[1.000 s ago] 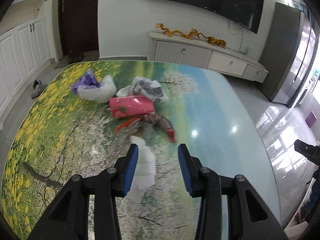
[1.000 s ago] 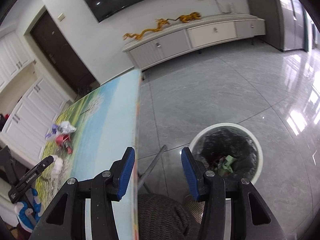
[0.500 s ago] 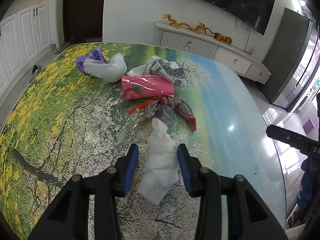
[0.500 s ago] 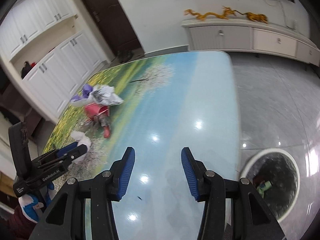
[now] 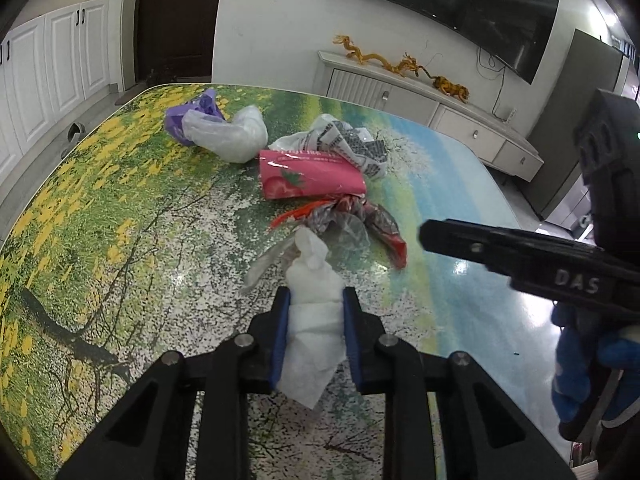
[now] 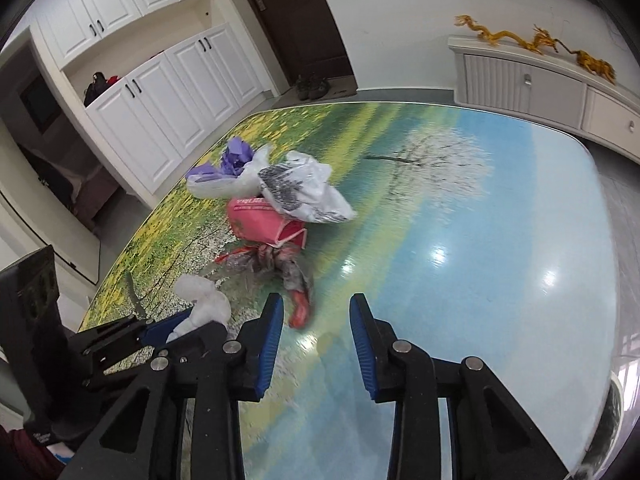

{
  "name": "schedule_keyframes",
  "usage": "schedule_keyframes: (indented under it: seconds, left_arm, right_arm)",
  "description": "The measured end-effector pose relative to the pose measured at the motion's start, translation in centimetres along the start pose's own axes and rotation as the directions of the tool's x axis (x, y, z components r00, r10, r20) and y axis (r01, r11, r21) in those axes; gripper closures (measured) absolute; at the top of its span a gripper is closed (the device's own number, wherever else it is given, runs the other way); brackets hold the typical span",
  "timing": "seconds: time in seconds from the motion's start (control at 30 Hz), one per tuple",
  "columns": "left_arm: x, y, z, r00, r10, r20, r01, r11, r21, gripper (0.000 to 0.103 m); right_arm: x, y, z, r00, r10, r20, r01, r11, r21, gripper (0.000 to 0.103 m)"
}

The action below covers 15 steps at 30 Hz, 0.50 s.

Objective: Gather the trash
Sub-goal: 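Grasp the white tissue with the left tool while the right tool grasps a red plastic wrapper, then carry the tissue and wrapper over the bin and open both tools to drop them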

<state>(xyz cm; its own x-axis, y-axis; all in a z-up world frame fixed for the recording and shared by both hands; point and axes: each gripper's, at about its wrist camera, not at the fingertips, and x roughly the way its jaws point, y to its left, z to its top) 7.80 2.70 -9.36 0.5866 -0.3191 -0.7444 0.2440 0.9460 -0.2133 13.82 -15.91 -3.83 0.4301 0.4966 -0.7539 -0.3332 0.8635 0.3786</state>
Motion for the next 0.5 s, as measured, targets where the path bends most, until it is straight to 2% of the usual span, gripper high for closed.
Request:
schedule_keyframes:
  seconds: [0.17,0.23,0.3,0.33,0.5]
  left_arm:
    - [-0.2,0.5,-0.1,1.0,-0.024,0.003,0.024,0.999,-0.028,0.08]
    - [-0.2,0.6,-0.1,1.0,-0.03,0.004,0.03,0.999,-0.034,0.08]
    - [-0.1,0.8,0.0,0.999,-0.035,0.004,0.035,0.999,-0.039,0.08]
    - [-0.1,0.8,0.0,0.999,-0.039,0.005,0.039,0.998,-0.043,0.08]
    - [0.0,1.2,0.1,0.999,-0.049,0.007,0.049,0.997,-0.055,0.08]
  right_arm:
    - [2.0,1.4,0.8,1.0,-0.012,-0.016,0.011,0.998,-0.06,0.073]
    - [2.5,1.5,0.7,0.999,-0.03,-0.023,0.028,0.997,-0.077,0.076]
    - [2.9,1.5,0.6,0.999,-0.046,-0.028,0.043,0.996,-0.083,0.089]
    - [3.0,1.4,0.5,0.998,-0.055,-0.028,0.052,0.995,-0.088,0.091]
    - [2.6,1.6,-0.4,0.998,-0.065,-0.02,0.062,0.993,-0.099,0.094]
